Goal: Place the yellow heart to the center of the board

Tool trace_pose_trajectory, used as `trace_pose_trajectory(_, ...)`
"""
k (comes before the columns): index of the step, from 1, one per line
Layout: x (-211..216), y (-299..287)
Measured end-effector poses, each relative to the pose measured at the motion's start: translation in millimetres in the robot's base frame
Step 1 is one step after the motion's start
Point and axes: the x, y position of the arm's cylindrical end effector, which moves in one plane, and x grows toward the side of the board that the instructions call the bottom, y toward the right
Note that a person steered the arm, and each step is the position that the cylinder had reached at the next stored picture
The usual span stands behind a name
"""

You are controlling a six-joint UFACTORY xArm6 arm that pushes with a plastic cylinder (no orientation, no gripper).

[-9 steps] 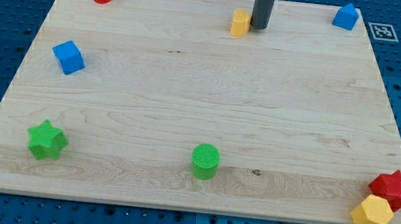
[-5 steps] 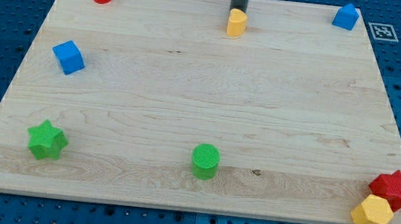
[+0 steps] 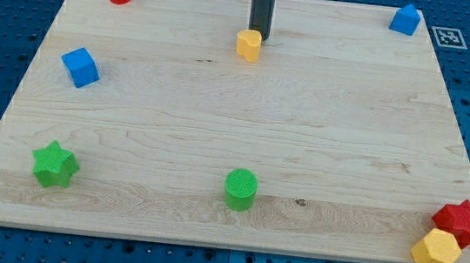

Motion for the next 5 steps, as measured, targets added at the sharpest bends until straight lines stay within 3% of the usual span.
trace_pose_trajectory(2,44,-38)
trace_pose_trajectory(3,45,-79)
trace_pose_trajectory(4,45,-84)
trace_pose_trajectory(5,45,-46)
